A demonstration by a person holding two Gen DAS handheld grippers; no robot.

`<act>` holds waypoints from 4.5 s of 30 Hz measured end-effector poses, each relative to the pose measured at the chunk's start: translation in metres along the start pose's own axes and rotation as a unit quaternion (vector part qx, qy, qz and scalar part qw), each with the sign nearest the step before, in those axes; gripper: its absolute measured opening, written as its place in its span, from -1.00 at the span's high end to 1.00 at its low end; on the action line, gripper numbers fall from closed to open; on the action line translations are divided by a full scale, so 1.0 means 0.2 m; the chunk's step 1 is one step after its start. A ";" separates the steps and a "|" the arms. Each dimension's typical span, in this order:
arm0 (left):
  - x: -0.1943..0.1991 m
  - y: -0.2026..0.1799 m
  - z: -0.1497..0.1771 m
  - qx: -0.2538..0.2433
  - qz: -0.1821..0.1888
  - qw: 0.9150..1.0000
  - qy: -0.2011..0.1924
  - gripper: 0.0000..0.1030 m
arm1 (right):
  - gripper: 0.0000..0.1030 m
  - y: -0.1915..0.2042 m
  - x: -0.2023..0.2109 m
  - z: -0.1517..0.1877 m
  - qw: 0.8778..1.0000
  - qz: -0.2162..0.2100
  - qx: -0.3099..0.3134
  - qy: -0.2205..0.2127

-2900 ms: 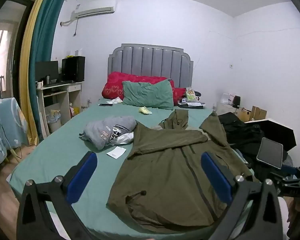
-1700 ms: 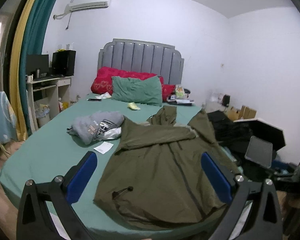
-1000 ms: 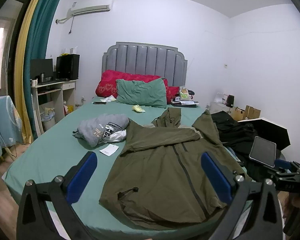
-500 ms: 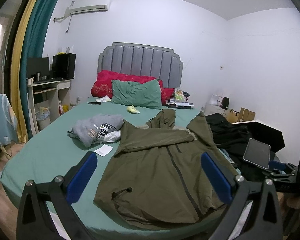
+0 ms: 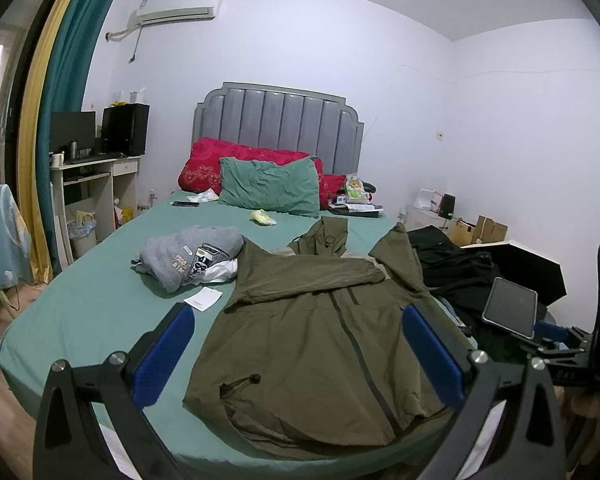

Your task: Fold large clothes

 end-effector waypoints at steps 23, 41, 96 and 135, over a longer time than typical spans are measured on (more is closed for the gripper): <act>-1.20 0.31 -0.05 -0.007 0.002 0.995 0.096 -1.00 | -0.28 -0.28 -1.17 -0.16 0.993 -0.036 -0.009 0.114; -2.14 1.29 0.14 0.052 -0.140 0.976 0.160 -1.00 | -0.38 -0.77 -3.02 -0.55 0.982 0.010 -0.041 0.185; -2.05 0.96 0.18 0.028 -0.064 0.982 0.174 -1.00 | -0.55 -0.38 -2.50 -0.89 0.960 -0.150 0.148 0.186; -2.04 1.11 0.06 0.055 -0.081 0.983 0.156 -1.00 | -0.70 0.42 -2.71 -0.75 0.935 -0.247 0.179 0.180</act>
Point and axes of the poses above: each gripper's, at about its wrist camera, not at the fingertips, and x roughly against the way its jaws point, y to its left, z to its underside, the point moved 10 cm from there along -x, roughly the way its jaws point, and after that the axes turned 6 degrees about x, right-handed, at the moved point
